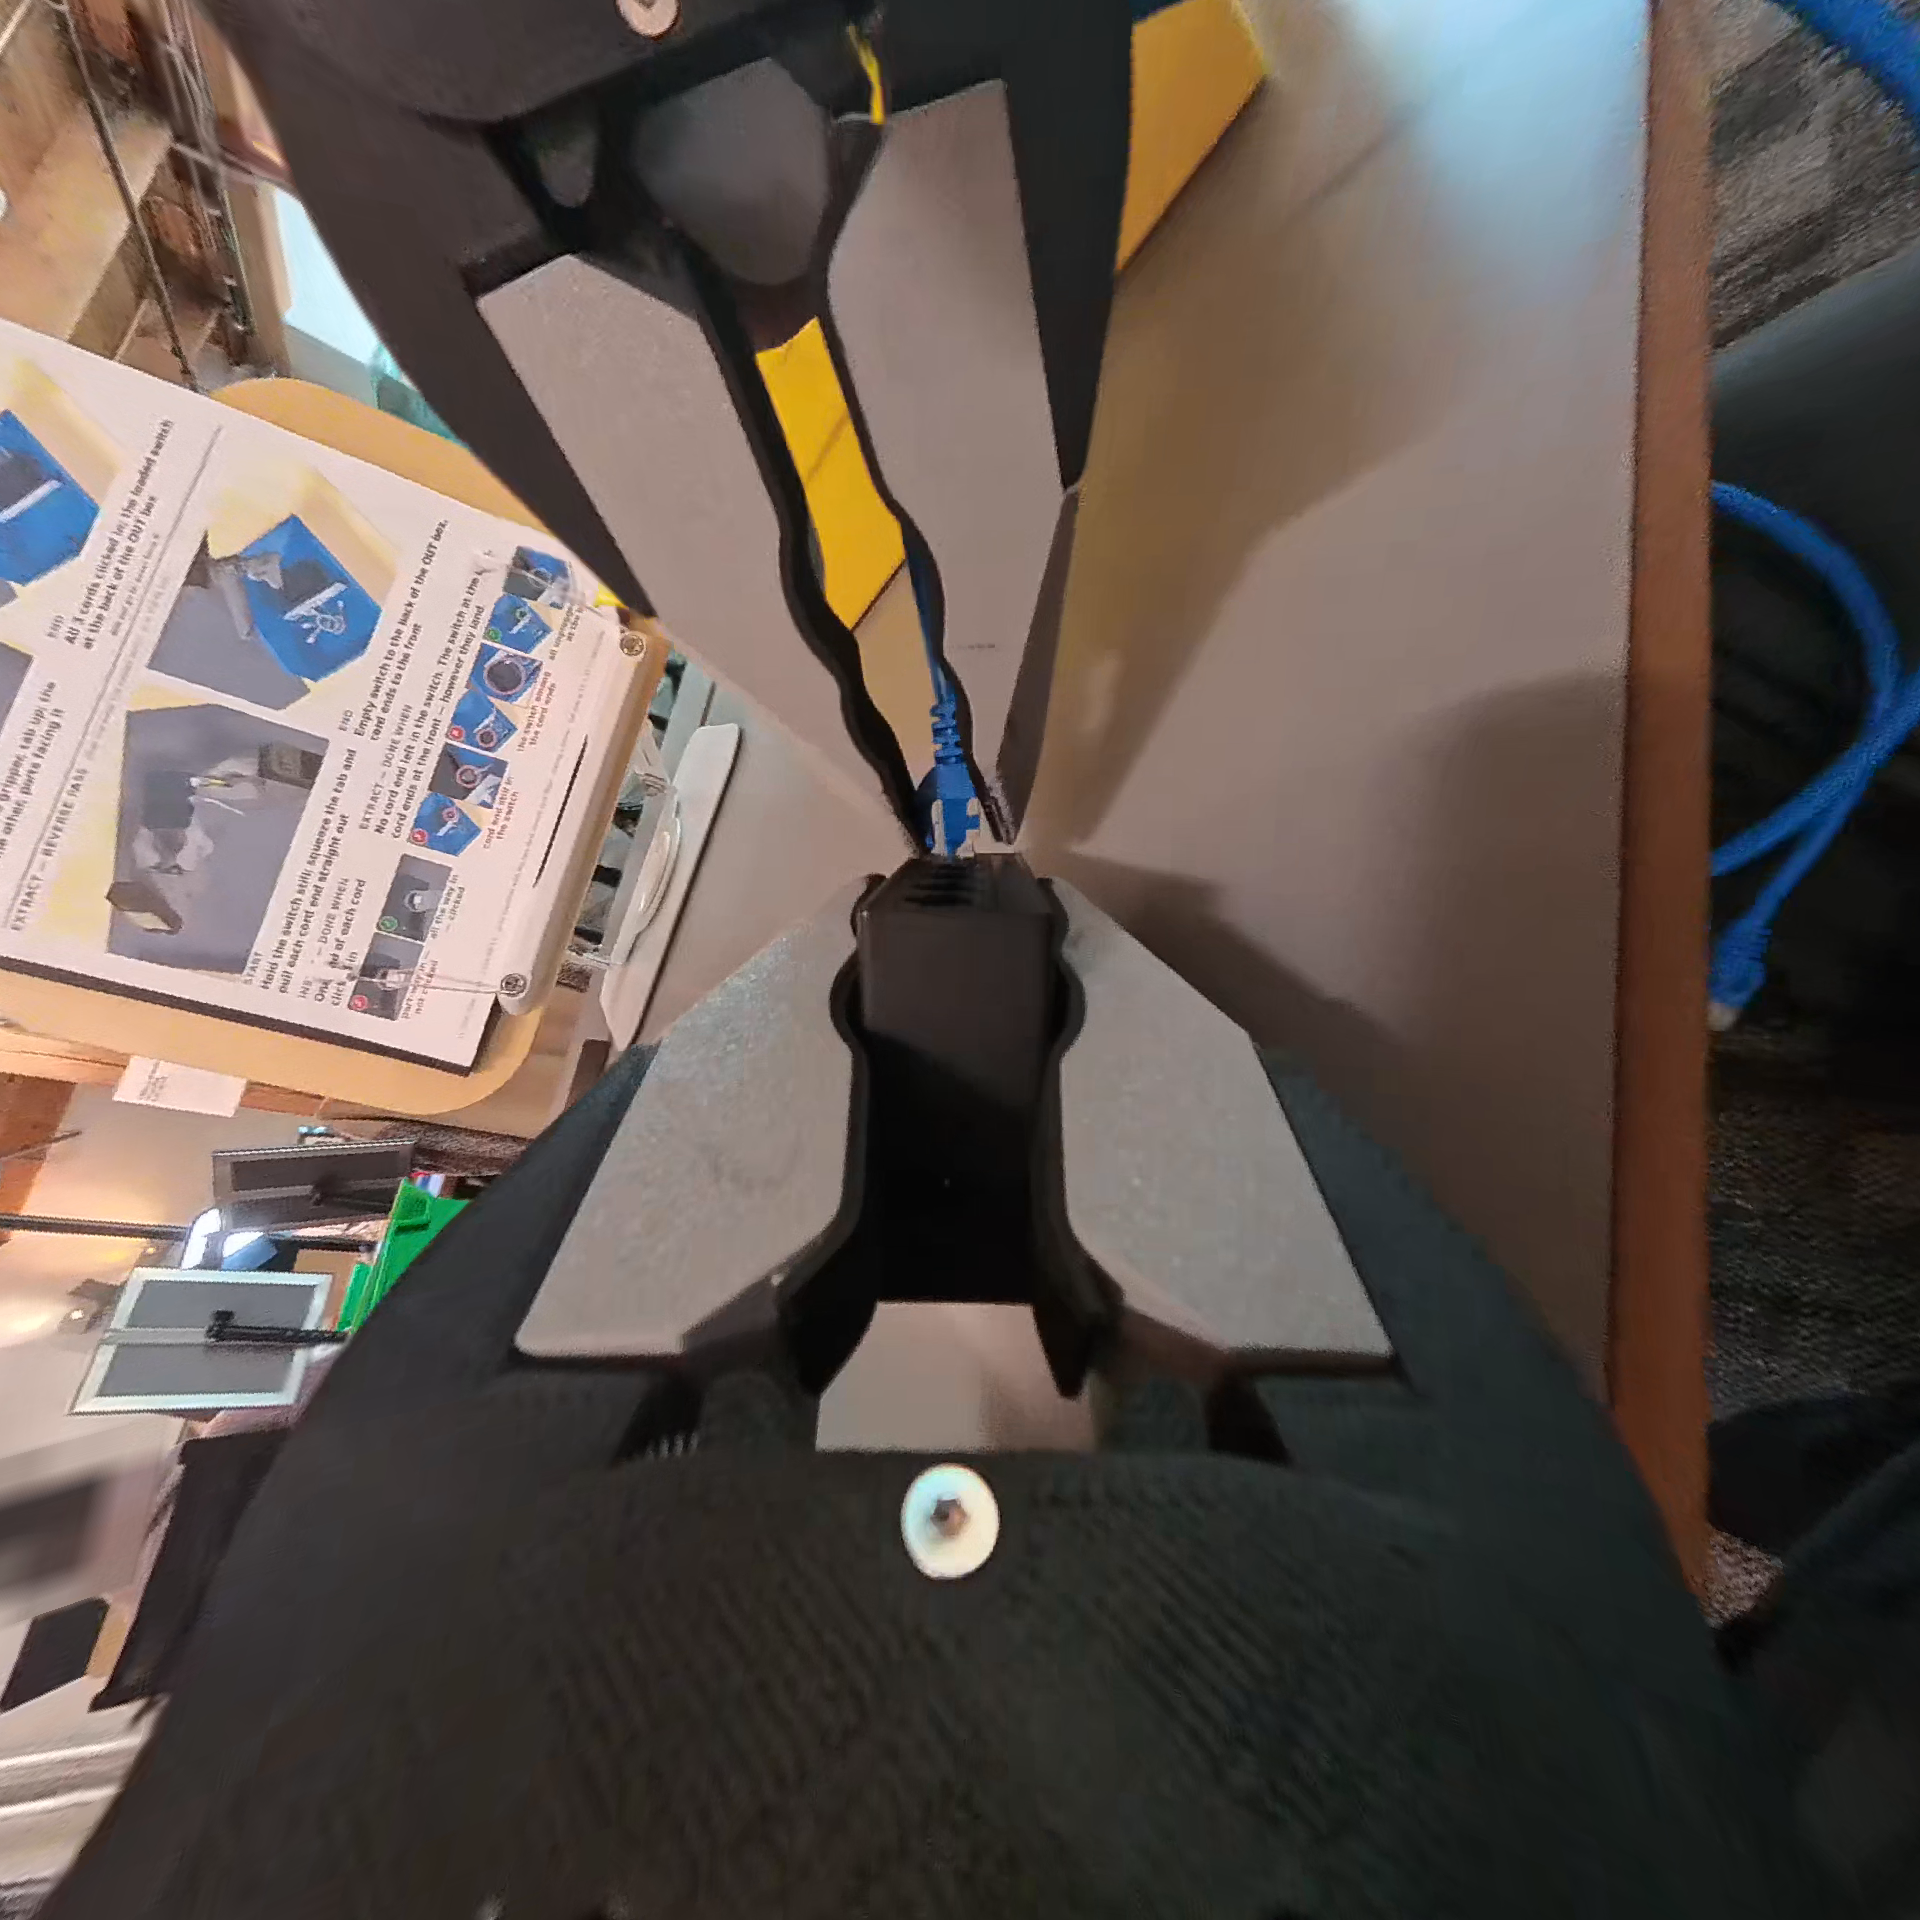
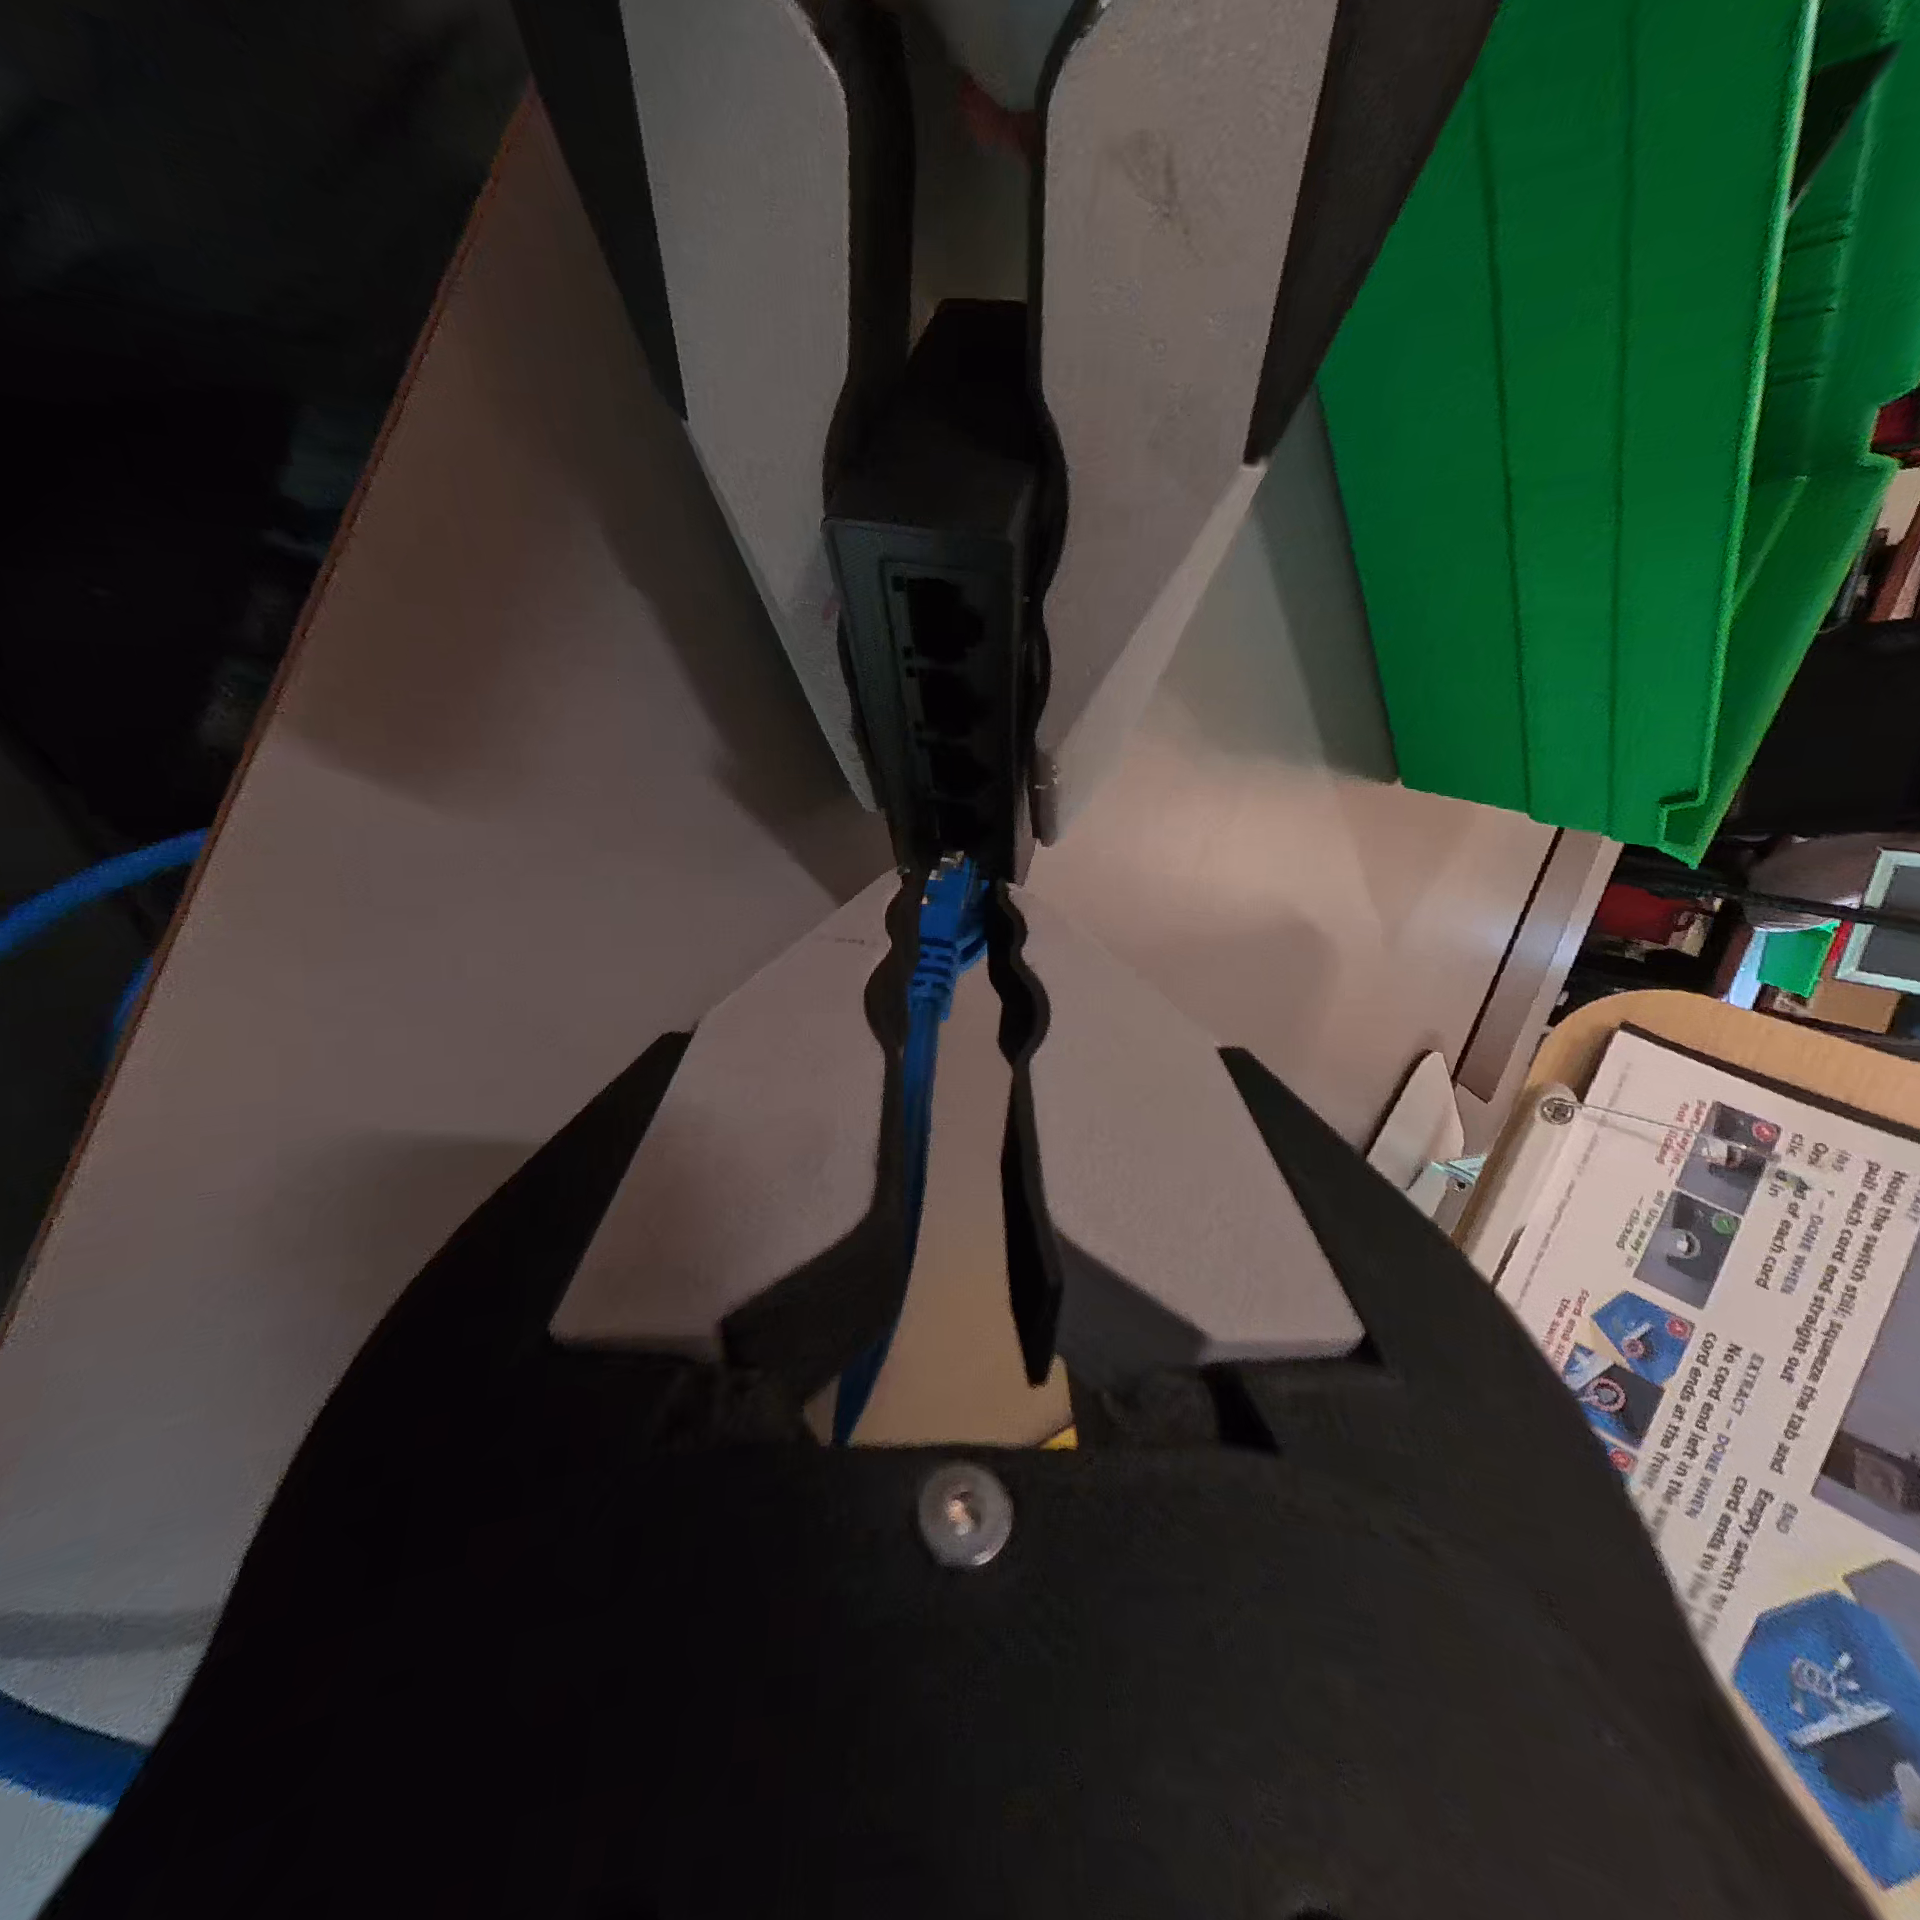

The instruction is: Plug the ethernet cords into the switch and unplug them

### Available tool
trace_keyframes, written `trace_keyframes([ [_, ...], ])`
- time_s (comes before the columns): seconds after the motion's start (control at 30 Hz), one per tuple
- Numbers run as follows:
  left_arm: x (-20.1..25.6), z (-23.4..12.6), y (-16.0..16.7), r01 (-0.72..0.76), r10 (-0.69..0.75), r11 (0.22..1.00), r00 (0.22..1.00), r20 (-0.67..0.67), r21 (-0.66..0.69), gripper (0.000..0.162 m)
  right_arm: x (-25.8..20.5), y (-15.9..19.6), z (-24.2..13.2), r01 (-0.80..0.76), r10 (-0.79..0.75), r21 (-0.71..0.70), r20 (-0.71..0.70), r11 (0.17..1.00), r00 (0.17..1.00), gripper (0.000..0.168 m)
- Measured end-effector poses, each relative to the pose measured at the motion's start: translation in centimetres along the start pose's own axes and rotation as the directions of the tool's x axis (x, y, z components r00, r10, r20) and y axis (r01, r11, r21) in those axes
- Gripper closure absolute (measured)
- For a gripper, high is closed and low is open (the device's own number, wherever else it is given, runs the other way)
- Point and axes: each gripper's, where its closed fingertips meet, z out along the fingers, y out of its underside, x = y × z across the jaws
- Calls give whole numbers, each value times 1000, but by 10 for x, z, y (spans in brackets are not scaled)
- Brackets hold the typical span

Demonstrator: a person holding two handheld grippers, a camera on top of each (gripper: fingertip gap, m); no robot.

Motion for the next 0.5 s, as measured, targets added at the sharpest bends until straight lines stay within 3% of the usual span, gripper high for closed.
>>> trace_keyframes([
  [0.03, 0, 1, 2, -10, 10, 1000, 1000, 3, -9, 135, 0, 1, 2, 24, -24, -11, -4, 1000, 1000, 158],
  [0.27, 2, 3, 3, -46, 46, 999, 999, 10, -22, 136, 0, 2, 8, 35, -35, -13, 23, 999, 999, 158],
  [0.5, -2, 4, 7, -24, 25, 999, 999, 29, -42, 136, 9, 4, 17, 84, -95, -132, -79, 988, 992, 159],
])
